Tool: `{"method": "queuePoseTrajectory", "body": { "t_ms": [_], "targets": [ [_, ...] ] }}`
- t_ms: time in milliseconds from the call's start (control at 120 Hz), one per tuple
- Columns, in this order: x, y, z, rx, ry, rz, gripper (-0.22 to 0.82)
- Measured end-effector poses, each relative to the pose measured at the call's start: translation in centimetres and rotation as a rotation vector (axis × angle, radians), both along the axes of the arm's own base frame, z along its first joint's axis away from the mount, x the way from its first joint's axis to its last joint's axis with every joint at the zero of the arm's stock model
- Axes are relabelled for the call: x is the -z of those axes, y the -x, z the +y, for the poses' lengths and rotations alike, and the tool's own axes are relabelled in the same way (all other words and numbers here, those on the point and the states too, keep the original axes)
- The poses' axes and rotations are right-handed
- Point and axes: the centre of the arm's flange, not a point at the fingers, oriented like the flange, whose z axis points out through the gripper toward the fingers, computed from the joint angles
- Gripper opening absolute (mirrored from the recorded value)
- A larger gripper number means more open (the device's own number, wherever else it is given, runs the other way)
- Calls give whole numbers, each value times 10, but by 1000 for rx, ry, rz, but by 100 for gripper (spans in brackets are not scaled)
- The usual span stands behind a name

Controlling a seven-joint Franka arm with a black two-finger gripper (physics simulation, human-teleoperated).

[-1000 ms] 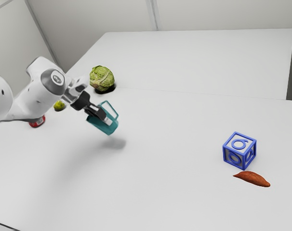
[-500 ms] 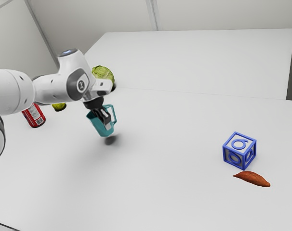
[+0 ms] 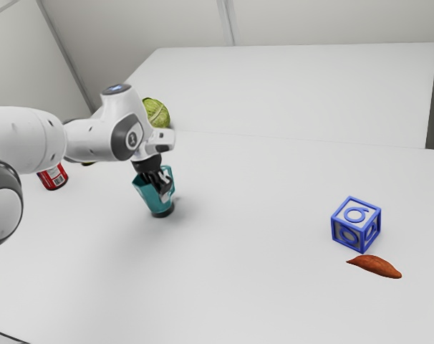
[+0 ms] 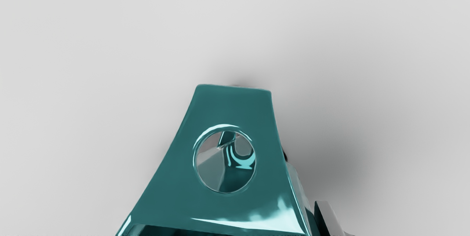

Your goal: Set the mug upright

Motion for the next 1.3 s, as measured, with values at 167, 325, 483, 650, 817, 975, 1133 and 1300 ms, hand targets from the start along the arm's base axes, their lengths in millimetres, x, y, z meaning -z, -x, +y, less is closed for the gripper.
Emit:
{"method": "queuePoseTrajectory", "body": {
  "t_ms": [167, 325, 483, 650, 817, 975, 1133, 1300],
  "targets": [
    [6, 0, -3, -23, -6, 4, -17],
    [6, -1, -7, -38, -4, 3, -13],
    [6, -1, -8, -49, 2, 4, -2],
    [6, 0, -9, -57, 4, 3, 12],
    [6, 0, -9, -62, 5, 4, 30],
    [6, 0, -10, -65, 7, 5, 46],
    [1, 0, -15, -63, 13, -1, 54],
    [-15, 1, -18, -60, 27, -25, 57]
  ]
}}
